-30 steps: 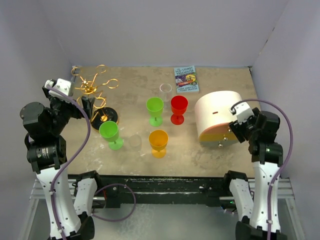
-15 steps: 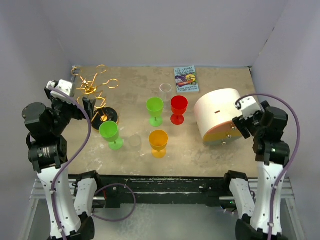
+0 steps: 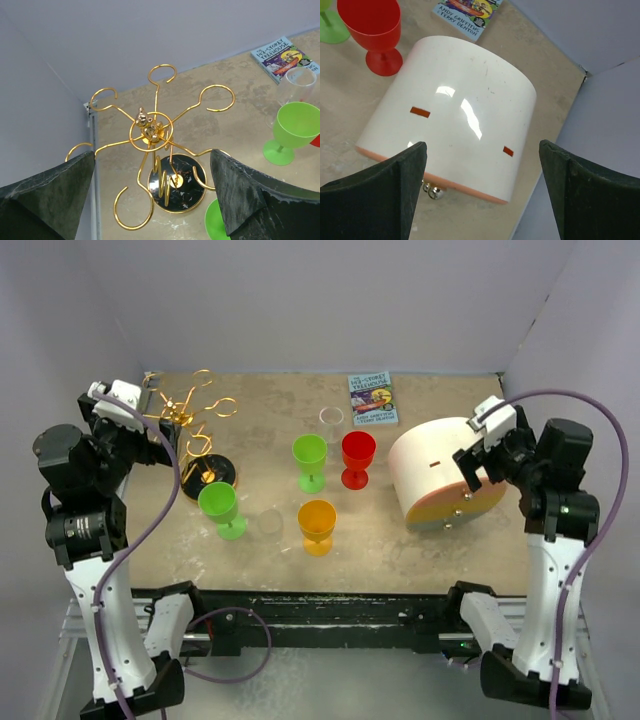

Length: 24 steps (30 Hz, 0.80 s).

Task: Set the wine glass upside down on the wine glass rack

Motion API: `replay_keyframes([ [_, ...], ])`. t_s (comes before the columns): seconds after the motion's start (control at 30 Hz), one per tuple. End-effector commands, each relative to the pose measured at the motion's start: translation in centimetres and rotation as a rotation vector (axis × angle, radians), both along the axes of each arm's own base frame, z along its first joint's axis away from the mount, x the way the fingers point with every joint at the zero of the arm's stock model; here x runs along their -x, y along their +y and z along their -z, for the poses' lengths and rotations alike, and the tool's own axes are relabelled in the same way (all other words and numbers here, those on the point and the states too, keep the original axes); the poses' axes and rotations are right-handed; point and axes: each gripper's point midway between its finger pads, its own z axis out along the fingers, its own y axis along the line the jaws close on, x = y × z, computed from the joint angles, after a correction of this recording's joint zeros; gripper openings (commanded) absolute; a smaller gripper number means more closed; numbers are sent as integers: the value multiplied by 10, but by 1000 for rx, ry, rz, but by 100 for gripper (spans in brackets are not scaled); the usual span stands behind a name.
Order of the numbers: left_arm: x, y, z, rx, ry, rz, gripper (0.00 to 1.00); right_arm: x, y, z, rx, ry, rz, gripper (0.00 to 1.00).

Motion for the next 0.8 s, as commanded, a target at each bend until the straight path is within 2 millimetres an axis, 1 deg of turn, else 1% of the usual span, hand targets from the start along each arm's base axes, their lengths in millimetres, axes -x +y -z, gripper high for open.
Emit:
replay_keyframes([
  [0.0,0,8,-17,-69,-25,-22,99,-27,18,-14,-66,-74,-51,95],
  [0.07,-4,8,-13,-72,-6,-13,99,-39,32,-10,-49,-79,-71,94],
  [0.17,-10,7,-8,-61,27,2,99,-57,52,2,-3,-76,-68,93],
  [0.27,-18,7,-1,-50,66,20,99,-69,63,15,50,-66,-51,92],
  [0.33,-29,10,7,-47,94,25,99,-76,65,24,75,-56,-32,92],
  [0.4,-40,13,13,-48,115,27,99,-80,61,33,101,-44,2,91],
  [0.5,-58,21,21,-43,142,7,99,-85,50,45,145,-33,67,91],
  [0.6,-71,26,26,-43,162,4,100,-87,37,53,172,-20,144,90],
  [0.67,-78,26,32,-46,184,9,99,-88,28,55,177,-17,206,89],
  [0.77,-86,23,41,-51,214,25,95,-85,20,59,157,0,273,89],
])
